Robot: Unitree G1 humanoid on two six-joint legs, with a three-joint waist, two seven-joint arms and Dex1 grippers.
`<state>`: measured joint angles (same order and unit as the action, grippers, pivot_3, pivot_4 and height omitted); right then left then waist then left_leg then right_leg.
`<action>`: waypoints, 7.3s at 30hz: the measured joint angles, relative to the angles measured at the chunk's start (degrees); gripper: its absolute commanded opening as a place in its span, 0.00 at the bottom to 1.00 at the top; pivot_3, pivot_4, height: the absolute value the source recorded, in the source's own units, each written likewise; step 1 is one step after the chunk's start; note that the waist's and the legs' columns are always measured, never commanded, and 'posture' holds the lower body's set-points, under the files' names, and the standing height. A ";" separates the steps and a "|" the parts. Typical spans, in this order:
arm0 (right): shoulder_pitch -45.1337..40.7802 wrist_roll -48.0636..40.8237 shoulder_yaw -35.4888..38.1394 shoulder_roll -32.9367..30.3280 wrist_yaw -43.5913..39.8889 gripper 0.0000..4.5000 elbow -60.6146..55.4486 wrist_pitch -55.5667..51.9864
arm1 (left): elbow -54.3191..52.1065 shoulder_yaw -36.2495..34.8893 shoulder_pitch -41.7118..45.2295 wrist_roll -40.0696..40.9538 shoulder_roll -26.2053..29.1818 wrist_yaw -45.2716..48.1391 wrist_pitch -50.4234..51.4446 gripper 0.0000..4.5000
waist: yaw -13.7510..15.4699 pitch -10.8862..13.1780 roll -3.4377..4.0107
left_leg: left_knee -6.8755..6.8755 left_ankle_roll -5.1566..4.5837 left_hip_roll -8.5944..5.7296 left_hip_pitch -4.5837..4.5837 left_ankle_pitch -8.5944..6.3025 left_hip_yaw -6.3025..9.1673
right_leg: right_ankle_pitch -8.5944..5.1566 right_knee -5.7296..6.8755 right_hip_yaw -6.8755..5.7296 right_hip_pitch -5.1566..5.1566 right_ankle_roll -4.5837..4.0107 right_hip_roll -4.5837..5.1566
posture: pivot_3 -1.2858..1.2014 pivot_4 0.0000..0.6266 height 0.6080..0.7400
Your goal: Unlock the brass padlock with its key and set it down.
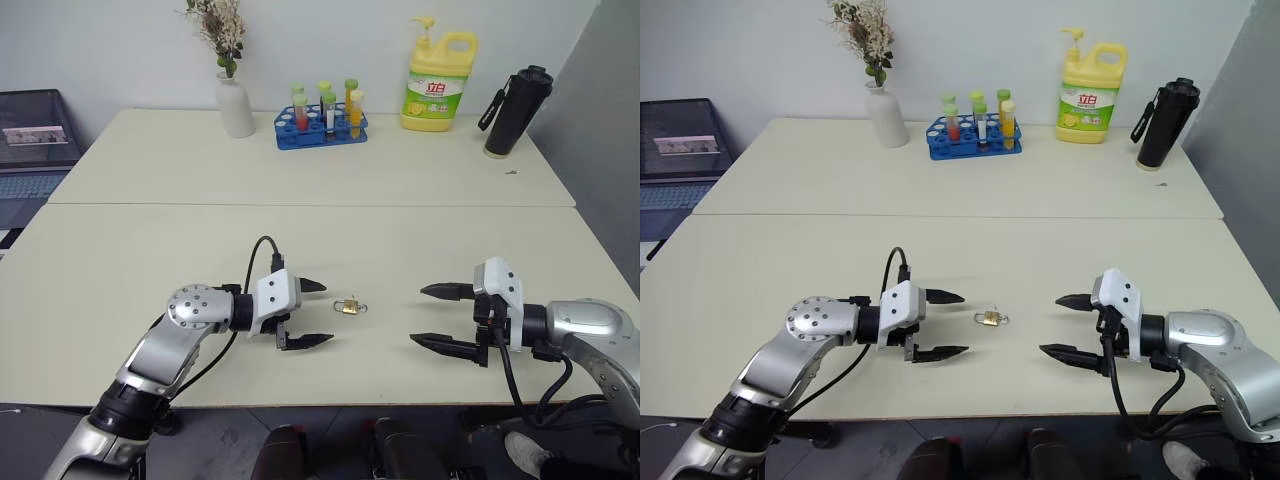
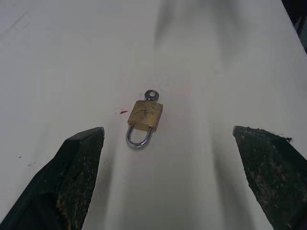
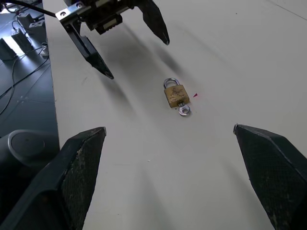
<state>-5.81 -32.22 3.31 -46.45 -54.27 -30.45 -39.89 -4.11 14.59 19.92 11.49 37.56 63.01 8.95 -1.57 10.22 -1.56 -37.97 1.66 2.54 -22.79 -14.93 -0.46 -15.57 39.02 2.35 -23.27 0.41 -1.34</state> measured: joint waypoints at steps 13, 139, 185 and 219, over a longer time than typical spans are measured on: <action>2.51 -3.38 1.43 -2.35 4.39 1.00 -5.71 -7.03 | 12.27 5.41 5.91 -4.17 -7.15 4.15 -5.53 1.00 | -0.03 0.00 0.00 | -0.01 0.00 -0.02 -0.03 0.00 0.02 | 0.00 0.01 -0.02 -0.01 0.01 -0.04 | 0.52 0.24 1.00; -18.26 -19.16 -4.09 13.83 10.85 1.00 4.96 -12.99 | 17.02 -6.42 9.64 -30.24 -3.39 -28.97 -72.41 0.22 | 0.01 -0.06 -0.04 | -0.06 -0.01 0.05 0.00 0.01 -0.01 | 0.23 0.02 0.01 0.03 -0.06 0.20 | 0.52 0.24 1.00; -24.53 -13.89 -7.46 16.99 6.48 0.24 11.81 -10.62 | 15.27 -4.72 9.63 -33.27 -0.57 -33.67 -72.83 0.22 | 0.02 -0.06 -0.03 | -0.05 -0.01 0.05 -0.03 0.01 -0.01 | 0.24 0.02 -0.05 0.00 -0.07 0.27 | 0.52 0.24 1.00; -24.24 -14.68 -6.82 17.24 6.72 0.00 12.90 -13.73 | 15.08 -4.68 8.98 -34.30 0.80 -35.01 -72.24 0.22 | 0.02 -0.06 -0.03 | -0.04 -0.01 0.05 -0.04 0.01 -0.01 | 0.23 0.02 -0.04 -0.01 -0.07 0.28 | 0.52 0.24 1.00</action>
<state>-30.05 -46.90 -3.51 -29.21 -47.55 -17.55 -53.63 10.97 9.91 28.90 -22.81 38.36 27.99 -63.28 -1.55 10.16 -1.60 -38.01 1.65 2.59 -22.83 -14.92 -0.48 -15.33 39.04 2.31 -23.28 0.34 -1.05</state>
